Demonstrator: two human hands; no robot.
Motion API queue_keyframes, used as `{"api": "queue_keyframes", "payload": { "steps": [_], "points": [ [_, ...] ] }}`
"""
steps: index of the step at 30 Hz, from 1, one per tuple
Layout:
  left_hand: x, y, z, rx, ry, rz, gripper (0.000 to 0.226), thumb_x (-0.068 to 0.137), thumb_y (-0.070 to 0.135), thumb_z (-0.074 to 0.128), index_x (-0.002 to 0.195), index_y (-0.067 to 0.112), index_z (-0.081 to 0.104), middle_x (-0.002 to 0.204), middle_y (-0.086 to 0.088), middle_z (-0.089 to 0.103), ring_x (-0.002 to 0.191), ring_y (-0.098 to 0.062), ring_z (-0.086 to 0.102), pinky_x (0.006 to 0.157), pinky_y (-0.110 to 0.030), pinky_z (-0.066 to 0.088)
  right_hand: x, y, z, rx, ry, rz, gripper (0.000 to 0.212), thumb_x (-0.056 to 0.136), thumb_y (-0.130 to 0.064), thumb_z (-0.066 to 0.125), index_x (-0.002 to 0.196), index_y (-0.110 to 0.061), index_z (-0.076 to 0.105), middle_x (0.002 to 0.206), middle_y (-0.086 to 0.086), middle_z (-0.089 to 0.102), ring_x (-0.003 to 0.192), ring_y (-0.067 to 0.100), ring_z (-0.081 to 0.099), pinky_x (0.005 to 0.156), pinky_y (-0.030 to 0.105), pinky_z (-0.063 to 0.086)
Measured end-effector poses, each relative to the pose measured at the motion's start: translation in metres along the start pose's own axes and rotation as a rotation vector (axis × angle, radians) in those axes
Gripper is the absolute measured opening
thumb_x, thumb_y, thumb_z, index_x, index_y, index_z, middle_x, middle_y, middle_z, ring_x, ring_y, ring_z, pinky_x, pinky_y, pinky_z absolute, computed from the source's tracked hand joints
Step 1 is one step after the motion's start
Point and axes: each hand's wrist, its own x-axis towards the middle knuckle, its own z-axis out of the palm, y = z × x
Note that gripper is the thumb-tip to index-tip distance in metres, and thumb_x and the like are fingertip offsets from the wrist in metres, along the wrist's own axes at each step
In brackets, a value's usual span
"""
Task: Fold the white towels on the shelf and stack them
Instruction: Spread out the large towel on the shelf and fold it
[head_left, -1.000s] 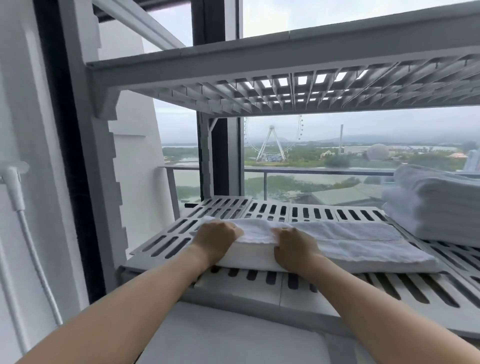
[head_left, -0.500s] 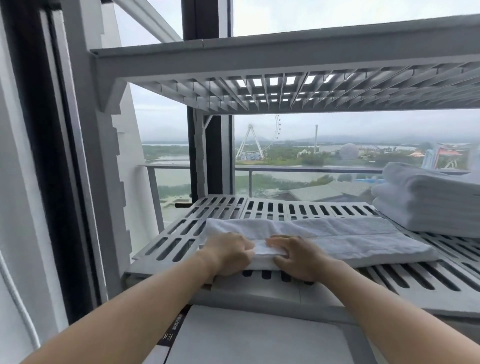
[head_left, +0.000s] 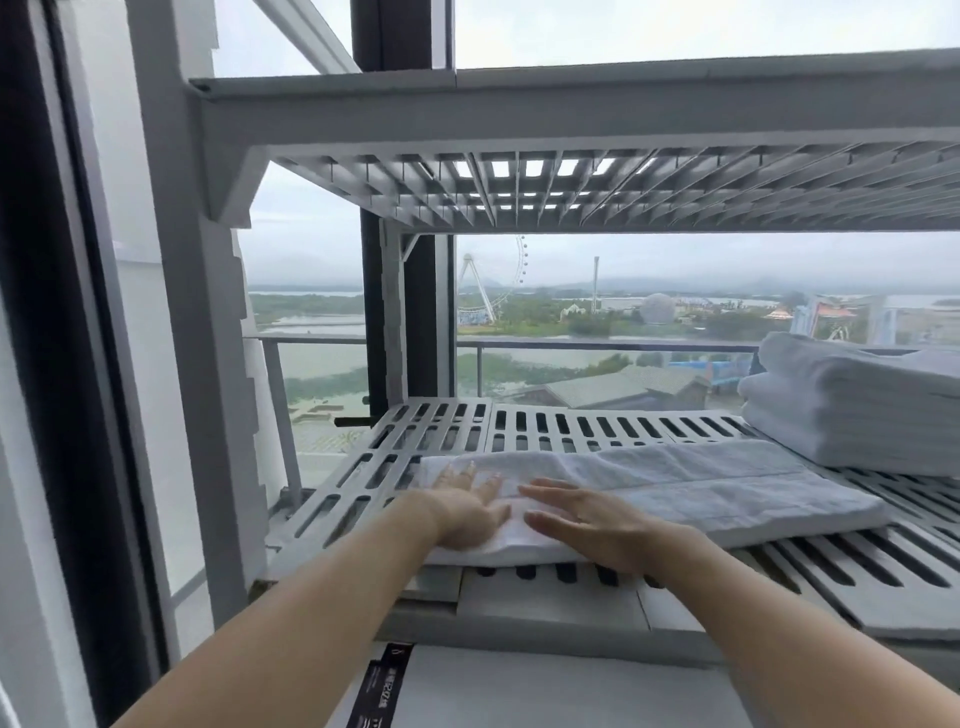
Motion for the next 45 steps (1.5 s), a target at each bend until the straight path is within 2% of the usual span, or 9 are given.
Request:
{"api": "queue_keyframes", "payload": {
  "steps": [4, 7, 17, 25, 33, 37, 40, 42, 45],
  "points": [
    [0.000, -0.004, 0.007, 0.011, 0.001, -0.048, 0.060, 0.094, 0.058, 0.011, 0.145, 0.038, -0.013, 0.156, -0.001, -0.017, 0.143, -0.028, -0.014, 0.111, -0.058, -0.010, -0.003, 0.037, -0.018, -0.007, 0.068, 0.157, 0.087, 0.074, -0.081, 0.001, 0.144, -0.036, 0.025, 0.156, -0.010, 0.019, 0.141, 0.005, 0.011, 0.106, 0.025, 0.006],
    [0.003, -0.001, 0.001, 0.065, -0.024, -0.060, 0.058, 0.095, 0.053, 0.012, 0.145, 0.036, -0.012, 0.156, -0.002, -0.018, 0.143, -0.029, -0.014, 0.110, -0.059, -0.013, -0.003, 0.058, -0.016, -0.069, 0.003, 0.226, 0.082, 0.075, -0.079, 0.001, 0.145, -0.040, 0.017, 0.158, -0.009, 0.009, 0.144, 0.008, 0.003, 0.114, 0.033, 0.001],
    [0.057, 0.079, -0.015, 0.000, 0.137, 0.084, 0.055, 0.098, 0.040, 0.015, 0.149, 0.026, -0.003, 0.159, 0.003, -0.008, 0.144, -0.017, -0.011, 0.114, -0.053, -0.010, 0.040, 0.080, -0.022, -0.092, -0.038, 0.129, 0.050, 0.101, -0.041, 0.017, 0.149, -0.029, 0.014, 0.159, -0.004, 0.005, 0.145, 0.010, 0.000, 0.119, 0.041, 0.004],
    [0.079, 0.060, 0.016, -0.010, 0.089, -0.114, 0.071, 0.082, 0.077, 0.010, 0.144, 0.045, -0.005, 0.158, -0.002, -0.003, 0.145, -0.028, 0.000, 0.113, -0.058, -0.006, 0.020, 0.175, -0.052, -0.285, -0.099, 0.353, 0.066, 0.088, -0.070, 0.008, 0.147, -0.040, 0.007, 0.158, -0.008, 0.006, 0.146, 0.017, 0.002, 0.115, 0.051, -0.003],
    [0.112, 0.110, -0.011, -0.159, 0.130, -0.065, 0.053, 0.095, 0.055, 0.011, 0.146, 0.040, 0.016, 0.157, 0.007, 0.015, 0.145, -0.022, 0.005, 0.106, -0.063, -0.015, 0.032, 0.184, -0.057, -0.161, -0.079, 0.222, 0.066, 0.087, -0.070, 0.005, 0.146, -0.040, 0.012, 0.158, -0.012, 0.007, 0.145, 0.015, -0.002, 0.114, 0.058, -0.005],
    [0.138, 0.143, -0.016, -0.136, 0.169, -0.071, 0.056, 0.094, 0.058, 0.013, 0.142, 0.035, 0.031, 0.153, 0.002, 0.028, 0.142, -0.022, 0.020, 0.108, -0.065, -0.006, 0.024, 0.204, -0.070, -0.139, -0.055, 0.225, 0.060, 0.091, -0.063, 0.010, 0.142, -0.036, 0.029, 0.154, -0.005, 0.025, 0.143, 0.019, 0.019, 0.113, 0.058, 0.005],
    [0.146, 0.144, -0.017, -0.150, 0.215, -0.109, 0.053, 0.095, 0.057, 0.020, 0.125, 0.024, 0.048, 0.140, -0.003, 0.043, 0.131, -0.022, 0.037, 0.112, -0.058, 0.018, 0.010, 0.228, -0.090, -0.188, -0.005, 0.285, 0.056, 0.094, -0.056, 0.018, 0.128, -0.022, 0.047, 0.143, 0.004, 0.041, 0.133, 0.023, 0.034, 0.110, 0.057, 0.020],
    [0.149, 0.142, -0.016, -0.169, 0.240, -0.116, 0.044, 0.095, 0.057, 0.024, 0.101, 0.023, 0.051, 0.122, -0.004, 0.055, 0.108, -0.019, 0.049, 0.100, -0.043, 0.038, 0.003, 0.241, -0.098, -0.250, 0.057, 0.291, 0.051, 0.094, -0.054, 0.022, 0.111, -0.017, 0.052, 0.132, 0.006, 0.050, 0.123, 0.024, 0.042, 0.101, 0.049, 0.033],
    [0.152, 0.142, -0.015, -0.144, 0.296, -0.120, 0.043, 0.093, 0.061, 0.025, 0.081, 0.026, 0.046, 0.090, 0.004, 0.058, 0.081, -0.012, 0.053, 0.077, -0.035, 0.044, 0.000, 0.248, -0.099, -0.317, 0.129, 0.257, 0.048, 0.094, -0.056, 0.020, 0.085, -0.019, 0.049, 0.118, 0.005, 0.058, 0.106, 0.022, 0.052, 0.079, 0.038, 0.038]
  ]
}}
